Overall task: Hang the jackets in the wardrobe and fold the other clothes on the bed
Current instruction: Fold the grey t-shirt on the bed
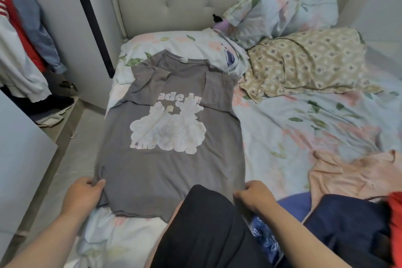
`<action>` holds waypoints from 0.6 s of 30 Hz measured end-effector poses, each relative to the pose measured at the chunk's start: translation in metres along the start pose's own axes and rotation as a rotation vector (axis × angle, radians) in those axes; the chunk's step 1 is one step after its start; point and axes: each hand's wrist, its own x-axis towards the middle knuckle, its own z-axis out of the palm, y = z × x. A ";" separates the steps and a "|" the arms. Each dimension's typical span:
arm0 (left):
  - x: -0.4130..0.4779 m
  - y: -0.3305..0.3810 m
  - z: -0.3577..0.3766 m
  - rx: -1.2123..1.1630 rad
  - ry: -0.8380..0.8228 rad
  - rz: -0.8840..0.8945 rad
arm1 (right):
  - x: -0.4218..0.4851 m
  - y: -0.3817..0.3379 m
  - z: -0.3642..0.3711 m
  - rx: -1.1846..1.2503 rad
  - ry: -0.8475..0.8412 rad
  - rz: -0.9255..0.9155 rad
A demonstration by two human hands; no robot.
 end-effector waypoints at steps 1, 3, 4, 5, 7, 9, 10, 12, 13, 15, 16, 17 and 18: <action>-0.003 -0.001 -0.002 0.032 0.033 0.058 | 0.001 0.001 -0.003 0.030 -0.006 -0.020; -0.011 -0.001 -0.006 0.109 0.093 0.181 | 0.006 0.006 -0.017 0.160 0.086 -0.029; -0.016 0.000 -0.006 0.164 0.128 0.220 | 0.010 0.008 -0.028 0.207 0.171 -0.031; -0.022 0.000 -0.003 0.239 0.161 0.235 | 0.015 0.010 -0.039 0.227 0.257 -0.046; -0.036 0.001 0.005 0.425 0.183 0.236 | 0.021 0.014 -0.053 0.217 0.330 -0.074; -0.048 0.002 0.008 0.544 0.172 0.255 | 0.020 0.020 -0.050 0.163 0.266 -0.054; -0.053 0.001 0.008 0.538 0.152 0.247 | 0.015 0.025 -0.042 0.152 0.215 -0.034; -0.056 0.001 0.004 0.455 0.115 0.196 | 0.004 0.035 -0.029 0.230 0.156 -0.012; -0.057 0.001 0.001 0.396 0.102 0.162 | -0.001 0.039 -0.026 0.297 0.138 -0.013; -0.055 0.000 -0.005 0.260 0.056 0.065 | -0.008 0.044 -0.024 0.393 0.081 -0.037; -0.054 -0.001 -0.007 0.191 0.029 0.004 | -0.010 0.046 -0.025 0.400 0.045 -0.054; -0.053 -0.004 -0.008 0.118 0.007 -0.063 | -0.014 0.047 -0.026 0.390 0.015 -0.066; -0.049 -0.006 -0.008 0.053 -0.016 -0.126 | -0.015 0.048 -0.027 0.383 0.002 -0.072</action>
